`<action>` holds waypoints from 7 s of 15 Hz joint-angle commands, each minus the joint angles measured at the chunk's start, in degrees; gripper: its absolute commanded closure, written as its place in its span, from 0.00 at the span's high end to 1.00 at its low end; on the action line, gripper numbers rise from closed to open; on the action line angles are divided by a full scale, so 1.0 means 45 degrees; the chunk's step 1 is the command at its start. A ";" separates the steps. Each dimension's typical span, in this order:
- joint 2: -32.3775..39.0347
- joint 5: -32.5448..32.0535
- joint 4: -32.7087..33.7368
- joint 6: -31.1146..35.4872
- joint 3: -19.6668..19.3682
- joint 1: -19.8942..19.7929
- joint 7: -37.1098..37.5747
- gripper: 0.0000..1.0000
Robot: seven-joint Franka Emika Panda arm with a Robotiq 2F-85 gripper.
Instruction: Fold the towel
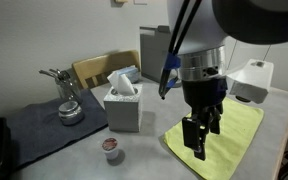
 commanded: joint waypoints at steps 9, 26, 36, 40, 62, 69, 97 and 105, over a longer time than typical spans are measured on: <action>0.1936 0.0175 0.0768 0.0185 -0.0064 0.0050 -0.0154 1.00; 0.2124 0.0094 0.0768 0.0613 -0.0259 0.0355 0.1184 1.00; 0.2855 0.0083 0.0977 0.1319 -0.0399 0.0392 0.1317 1.00; 0.3096 -0.0013 0.1146 0.1236 -0.0435 0.0405 0.1168 0.84; 0.2232 -0.0632 0.0832 0.0660 -0.0102 0.0013 -0.1672 0.01; 0.1404 0.0144 0.0219 0.0442 0.0519 -0.0967 -0.5355 0.01; -0.0490 0.2653 0.0136 -0.4059 -0.1750 -0.4115 -1.5612 0.01; -0.0081 0.0280 0.1202 -0.6250 -0.2891 -0.4684 -1.8932 0.01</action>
